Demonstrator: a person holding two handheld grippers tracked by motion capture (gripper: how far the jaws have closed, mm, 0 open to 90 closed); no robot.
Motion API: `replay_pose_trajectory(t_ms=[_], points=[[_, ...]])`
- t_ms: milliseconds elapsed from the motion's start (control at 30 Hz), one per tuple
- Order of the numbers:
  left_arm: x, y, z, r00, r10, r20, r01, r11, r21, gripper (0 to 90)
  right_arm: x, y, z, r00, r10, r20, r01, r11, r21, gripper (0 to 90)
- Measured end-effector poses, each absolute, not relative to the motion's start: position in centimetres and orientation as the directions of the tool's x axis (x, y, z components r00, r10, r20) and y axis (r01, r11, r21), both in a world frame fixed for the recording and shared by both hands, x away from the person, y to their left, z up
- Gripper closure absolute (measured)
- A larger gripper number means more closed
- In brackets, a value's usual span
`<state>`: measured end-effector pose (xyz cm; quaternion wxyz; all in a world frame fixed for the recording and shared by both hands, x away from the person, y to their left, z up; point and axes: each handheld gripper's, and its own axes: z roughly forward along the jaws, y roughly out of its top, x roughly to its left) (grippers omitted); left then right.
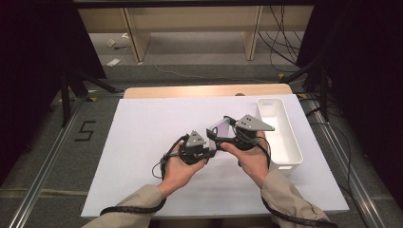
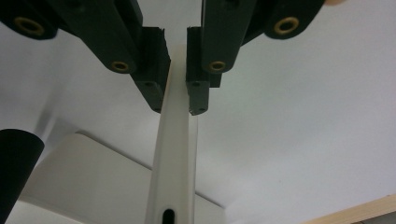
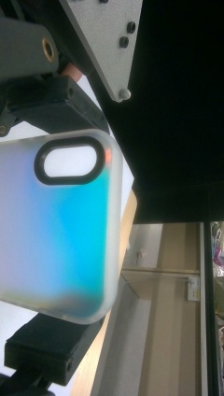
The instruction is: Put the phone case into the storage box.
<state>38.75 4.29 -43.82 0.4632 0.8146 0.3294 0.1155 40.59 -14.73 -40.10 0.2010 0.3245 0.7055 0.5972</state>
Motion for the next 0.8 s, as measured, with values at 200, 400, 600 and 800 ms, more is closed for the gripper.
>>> replay_pose_trajectory(t_ms=[200,400,600,800], points=[[38.77,4.25,-43.89,0.756,0.645,-0.112,0.425,-0.352,0.834,80.5,40.59,-14.75,-40.09,-0.709,0.698,0.104,0.219,0.078,0.973,17.7],[38.79,4.26,-43.88,0.760,0.641,-0.106,0.414,-0.352,0.839,80.3,40.59,-14.81,-40.03,-0.708,0.700,0.098,0.212,0.078,0.974,18.0],[38.81,4.33,-43.68,0.784,0.615,-0.082,0.379,-0.370,0.848,76.9,40.59,-15.02,-39.81,-0.707,0.700,0.106,0.216,0.071,0.974,18.1],[38.77,4.52,-43.24,0.831,0.553,-0.051,0.307,-0.382,0.872,45.8,40.63,-15.45,-39.37,-0.703,0.705,0.095,0.204,0.073,0.976,18.1]])
